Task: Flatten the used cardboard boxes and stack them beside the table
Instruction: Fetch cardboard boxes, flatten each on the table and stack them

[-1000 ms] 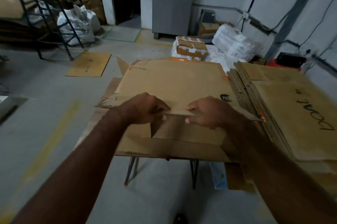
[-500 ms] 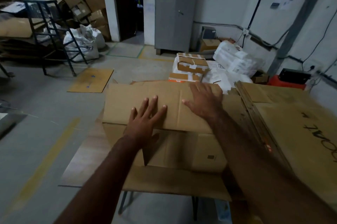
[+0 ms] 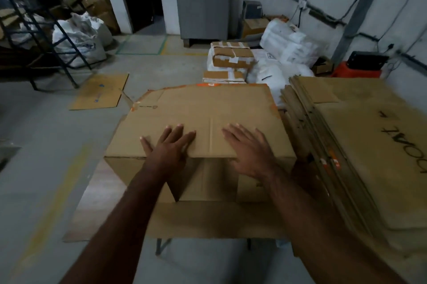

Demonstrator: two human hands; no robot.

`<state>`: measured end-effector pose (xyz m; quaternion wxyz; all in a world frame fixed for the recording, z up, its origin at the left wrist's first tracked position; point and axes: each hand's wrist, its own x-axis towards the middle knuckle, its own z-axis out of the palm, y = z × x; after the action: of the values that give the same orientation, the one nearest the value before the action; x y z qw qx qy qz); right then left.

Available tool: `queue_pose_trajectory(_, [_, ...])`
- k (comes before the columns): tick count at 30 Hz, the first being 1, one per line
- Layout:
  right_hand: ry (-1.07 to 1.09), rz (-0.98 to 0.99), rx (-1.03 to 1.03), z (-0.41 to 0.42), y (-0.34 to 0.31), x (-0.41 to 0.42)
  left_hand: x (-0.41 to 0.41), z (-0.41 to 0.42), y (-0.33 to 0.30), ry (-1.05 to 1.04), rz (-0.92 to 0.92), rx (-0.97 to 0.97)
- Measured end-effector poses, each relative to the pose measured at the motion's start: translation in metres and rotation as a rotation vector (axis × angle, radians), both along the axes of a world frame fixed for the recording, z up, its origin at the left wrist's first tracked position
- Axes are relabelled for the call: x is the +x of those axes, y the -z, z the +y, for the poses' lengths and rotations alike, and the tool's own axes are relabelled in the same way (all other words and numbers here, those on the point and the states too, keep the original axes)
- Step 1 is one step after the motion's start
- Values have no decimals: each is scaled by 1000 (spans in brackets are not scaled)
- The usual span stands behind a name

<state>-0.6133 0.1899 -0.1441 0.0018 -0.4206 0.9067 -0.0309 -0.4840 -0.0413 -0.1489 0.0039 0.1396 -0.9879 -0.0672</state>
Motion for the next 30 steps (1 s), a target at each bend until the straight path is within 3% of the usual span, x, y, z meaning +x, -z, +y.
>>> queue_pose_trajectory(5, [205, -4, -143, 38, 10, 38, 5, 13, 5, 28, 1, -25])
queue_pose_trajectory(12, [435, -205, -318, 148, 10, 94, 7, 0, 3, 33, 19, 1])
queue_pose_trajectory(16, [655, -207, -311, 196, 13, 101, 9, -10, 6, 36, -15, -4])
queue_pose_trajectory(21, [537, -162, -269, 150, -4, 96, 15, -3, -2, 26, -23, -36])
queue_pose_trajectory(30, [175, -122, -162, -31, -36, 48, 21, -13, -8, -21, -99, -35])
